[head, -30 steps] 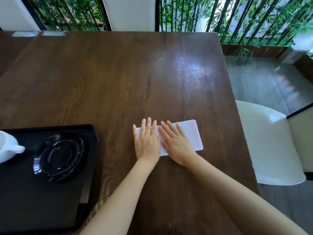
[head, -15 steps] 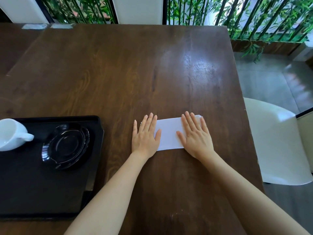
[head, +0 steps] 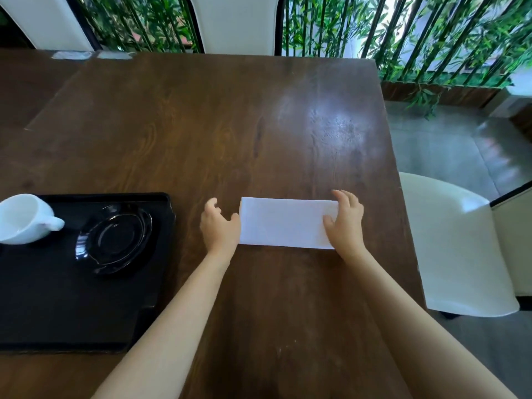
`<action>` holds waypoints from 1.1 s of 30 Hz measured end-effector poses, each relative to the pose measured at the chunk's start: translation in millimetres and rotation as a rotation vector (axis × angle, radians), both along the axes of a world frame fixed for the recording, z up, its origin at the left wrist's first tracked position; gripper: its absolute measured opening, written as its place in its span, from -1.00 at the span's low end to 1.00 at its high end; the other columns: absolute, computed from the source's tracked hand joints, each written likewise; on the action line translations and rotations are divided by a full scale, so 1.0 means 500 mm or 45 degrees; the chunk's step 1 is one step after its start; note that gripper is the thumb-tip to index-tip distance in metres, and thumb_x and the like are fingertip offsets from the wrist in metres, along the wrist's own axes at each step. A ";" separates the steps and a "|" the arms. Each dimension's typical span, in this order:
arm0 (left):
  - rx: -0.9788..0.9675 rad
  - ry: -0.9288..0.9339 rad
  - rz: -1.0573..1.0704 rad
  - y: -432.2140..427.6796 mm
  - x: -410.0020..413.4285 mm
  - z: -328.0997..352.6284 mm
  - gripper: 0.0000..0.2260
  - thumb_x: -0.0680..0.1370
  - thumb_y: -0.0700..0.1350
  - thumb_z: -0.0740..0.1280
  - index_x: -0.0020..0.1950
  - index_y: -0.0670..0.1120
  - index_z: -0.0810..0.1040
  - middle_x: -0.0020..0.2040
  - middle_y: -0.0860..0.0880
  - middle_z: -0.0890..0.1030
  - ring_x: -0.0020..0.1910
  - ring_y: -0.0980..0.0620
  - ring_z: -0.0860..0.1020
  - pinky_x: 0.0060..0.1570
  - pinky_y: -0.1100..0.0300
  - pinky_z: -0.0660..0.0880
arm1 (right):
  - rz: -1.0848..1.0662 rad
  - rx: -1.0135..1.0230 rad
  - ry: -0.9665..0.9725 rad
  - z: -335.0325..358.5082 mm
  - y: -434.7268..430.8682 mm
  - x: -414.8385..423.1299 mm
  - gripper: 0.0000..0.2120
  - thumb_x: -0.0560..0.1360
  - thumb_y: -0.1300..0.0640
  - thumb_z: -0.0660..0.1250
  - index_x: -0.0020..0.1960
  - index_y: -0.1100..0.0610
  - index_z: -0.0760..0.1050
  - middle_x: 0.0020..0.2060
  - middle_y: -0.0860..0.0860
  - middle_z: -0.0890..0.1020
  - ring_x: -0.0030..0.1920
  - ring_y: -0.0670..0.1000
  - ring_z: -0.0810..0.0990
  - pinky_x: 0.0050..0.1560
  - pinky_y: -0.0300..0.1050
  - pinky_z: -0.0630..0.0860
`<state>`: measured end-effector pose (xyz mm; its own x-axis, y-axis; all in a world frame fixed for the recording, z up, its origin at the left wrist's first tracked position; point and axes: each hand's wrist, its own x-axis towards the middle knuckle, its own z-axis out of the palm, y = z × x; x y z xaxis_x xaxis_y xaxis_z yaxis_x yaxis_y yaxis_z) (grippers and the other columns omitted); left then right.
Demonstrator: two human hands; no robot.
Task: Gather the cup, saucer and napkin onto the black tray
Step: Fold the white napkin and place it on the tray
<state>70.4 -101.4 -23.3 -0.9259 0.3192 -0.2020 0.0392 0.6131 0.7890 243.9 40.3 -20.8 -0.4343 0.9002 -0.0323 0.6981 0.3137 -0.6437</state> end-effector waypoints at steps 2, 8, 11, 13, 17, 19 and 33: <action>-0.062 -0.329 -0.022 0.004 0.003 0.015 -0.44 0.47 -0.14 0.33 0.44 -0.12 0.24 0.35 -0.13 0.41 0.25 -0.10 0.45 0.16 0.05 0.49 | -0.120 -0.078 -0.175 0.010 0.000 -0.004 -0.50 0.45 0.31 0.27 0.38 0.26 0.28 0.34 0.23 0.34 0.30 0.25 0.28 0.28 0.05 0.32; -0.147 -0.641 -0.097 0.029 -0.008 0.043 -0.54 0.47 -0.12 0.33 0.33 -0.23 0.39 0.21 -0.18 0.54 0.02 -0.09 0.56 -0.13 0.12 0.50 | -0.202 -0.310 -0.333 0.018 0.007 -0.004 -0.65 0.48 0.30 0.24 0.25 0.32 0.31 0.26 0.25 0.34 0.23 0.30 0.39 0.16 0.07 0.41; -0.086 -0.701 -0.189 0.031 -0.007 0.043 -0.68 0.50 -0.12 0.32 0.21 -0.23 0.48 0.15 -0.16 0.58 0.06 -0.10 0.56 -0.04 0.09 0.47 | -0.211 -0.355 -0.316 0.013 0.015 -0.001 -0.61 0.47 0.28 0.27 0.27 0.29 0.31 0.26 0.24 0.36 0.24 0.29 0.40 0.16 0.07 0.42; 0.076 -0.633 -0.255 0.029 0.006 0.047 -0.83 0.51 -0.14 0.29 0.06 -0.19 0.51 0.05 -0.14 0.57 -0.01 -0.06 0.52 -0.07 0.10 0.44 | -0.202 -0.392 -0.279 0.010 0.019 0.003 -0.57 0.45 0.27 0.31 0.28 0.28 0.29 0.26 0.24 0.37 0.24 0.28 0.41 0.17 0.09 0.43; 0.283 -0.422 -0.360 0.023 0.039 0.066 -0.89 0.56 -0.12 0.19 0.00 -0.13 0.45 -0.02 -0.11 0.53 -0.04 -0.05 0.49 -0.08 0.06 0.41 | -0.195 -0.498 -0.184 0.008 0.030 0.017 -0.53 0.43 0.30 0.30 0.30 0.27 0.27 0.23 0.21 0.45 0.19 0.23 0.48 -0.01 -0.01 0.44; 0.303 -0.372 -0.426 0.022 0.046 0.085 -0.85 0.58 -0.11 0.17 0.09 -0.12 0.44 0.04 -0.09 0.55 0.02 -0.03 0.50 -0.03 0.07 0.44 | -0.247 -0.615 -0.125 0.014 0.036 0.024 -0.59 0.41 0.33 0.30 0.24 0.29 0.35 0.11 0.19 0.52 0.06 0.18 0.53 -0.08 -0.05 0.44; 0.858 -0.563 -0.502 0.031 -0.024 0.399 -0.84 0.53 -0.17 0.28 0.02 0.03 0.60 -0.05 0.00 0.70 -0.05 0.03 0.67 -0.16 0.11 0.63 | 0.083 -1.019 0.948 0.308 0.103 0.073 -0.72 0.50 0.21 0.33 0.19 0.28 0.50 0.00 0.15 0.64 -0.09 0.10 0.64 -0.16 -0.07 0.66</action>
<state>58.6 -86.0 176.1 -0.6057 0.7775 -0.1690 -0.2442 0.0205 0.9695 280.2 92.0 133.5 -0.6336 0.7100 -0.3073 0.0472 -0.3611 -0.9313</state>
